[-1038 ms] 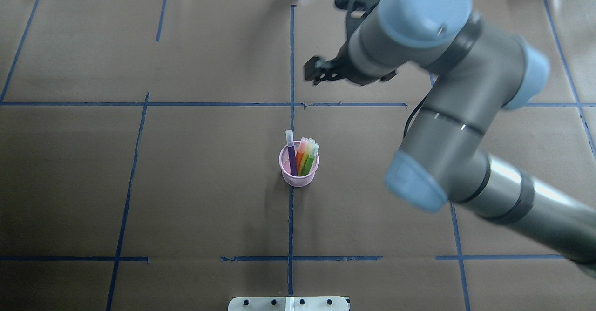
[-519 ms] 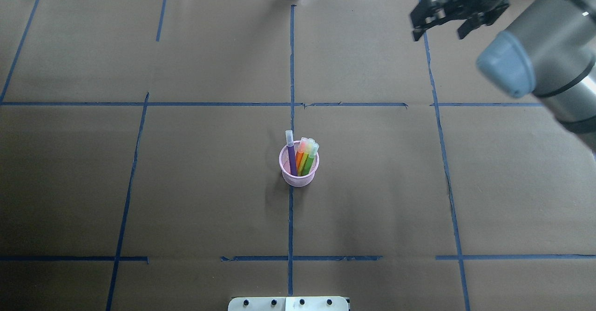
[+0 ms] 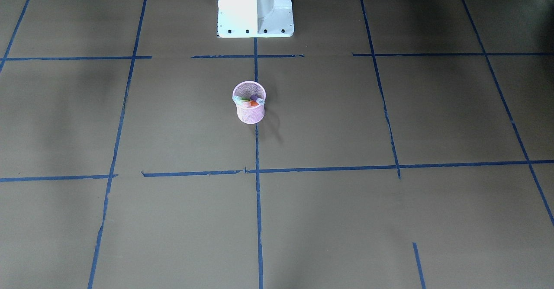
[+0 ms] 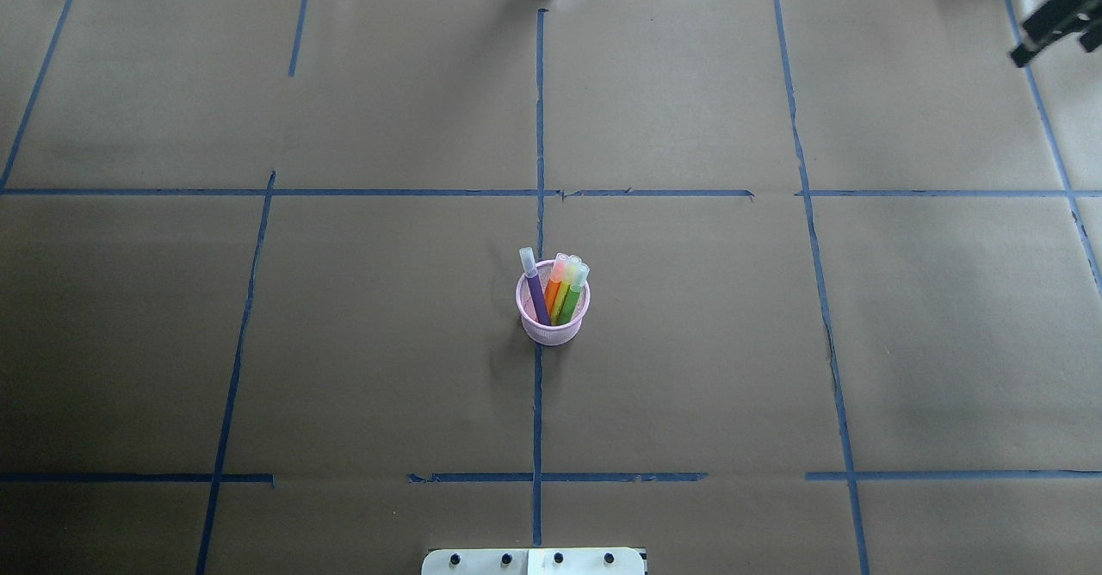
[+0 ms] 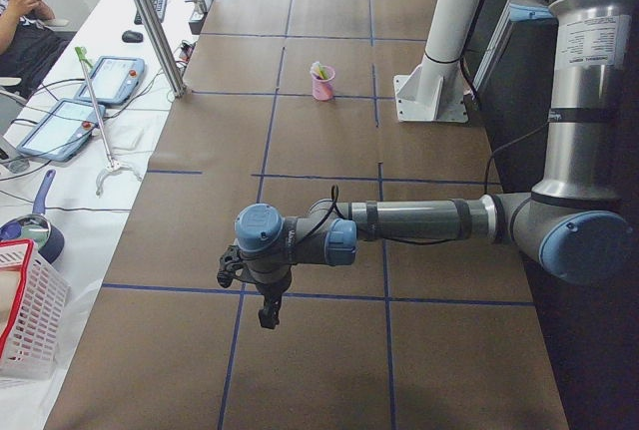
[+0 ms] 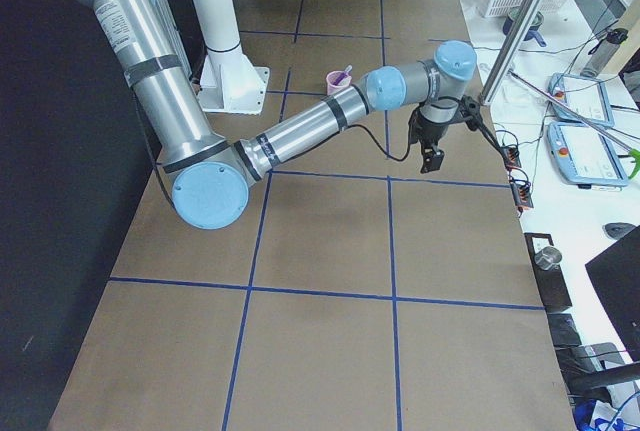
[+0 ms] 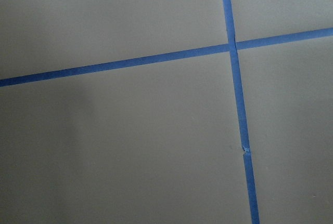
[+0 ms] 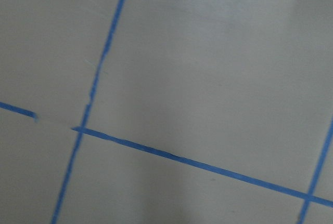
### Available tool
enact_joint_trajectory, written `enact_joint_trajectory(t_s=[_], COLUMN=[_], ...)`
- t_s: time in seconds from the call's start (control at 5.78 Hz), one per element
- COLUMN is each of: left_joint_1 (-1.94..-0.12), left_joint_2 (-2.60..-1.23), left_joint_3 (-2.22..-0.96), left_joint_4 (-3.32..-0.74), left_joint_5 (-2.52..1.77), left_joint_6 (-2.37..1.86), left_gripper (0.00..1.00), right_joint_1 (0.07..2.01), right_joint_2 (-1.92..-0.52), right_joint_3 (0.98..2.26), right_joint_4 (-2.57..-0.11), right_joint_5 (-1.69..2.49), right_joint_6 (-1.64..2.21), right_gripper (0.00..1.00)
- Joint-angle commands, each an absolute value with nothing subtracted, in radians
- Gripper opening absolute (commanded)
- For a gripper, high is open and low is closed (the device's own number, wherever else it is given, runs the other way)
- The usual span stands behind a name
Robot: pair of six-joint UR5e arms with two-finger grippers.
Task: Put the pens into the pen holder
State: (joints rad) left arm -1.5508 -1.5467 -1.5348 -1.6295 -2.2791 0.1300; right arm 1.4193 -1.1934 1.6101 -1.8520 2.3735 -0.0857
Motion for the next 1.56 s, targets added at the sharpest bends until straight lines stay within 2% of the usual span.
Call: enact_joint_trajectory(t_s=[0.0,0.35,0.52,1.04,1.38], left_joint_1=[-1.551,-1.551,-1.551,-1.552,-1.552], left_joint_2=[-1.546,-1.546,-1.546,-1.545,-1.543], left_joint_3=[-1.532,-1.534,-1.535,-1.537,-1.537], left_joint_4=[-1.628,-1.628,-1.626,-1.624,-1.623], left_joint_5=[-2.279,-2.279,-2.279,-2.286,-2.286], left_joint_6=[0.13,0.13,0.13,0.13,0.13], left_gripper=[1.0,1.0,1.0,1.0,1.0], right_joint_1=[1.531,1.58,1.615,1.62,1.617], right_joint_2=[-1.347,-1.527,-1.572,-1.603,-1.621], right_joint_3=[1.525,1.523,1.517,1.606,1.606], right_joint_4=[-1.803,-1.636,-1.622,-1.591,-1.56], right_joint_5=[2.365,2.364,2.365,2.34,2.341], right_joint_6=[-0.379,-0.394,-0.396,-0.261,-0.208], right_gripper=[1.0,1.0,1.0,1.0,1.0])
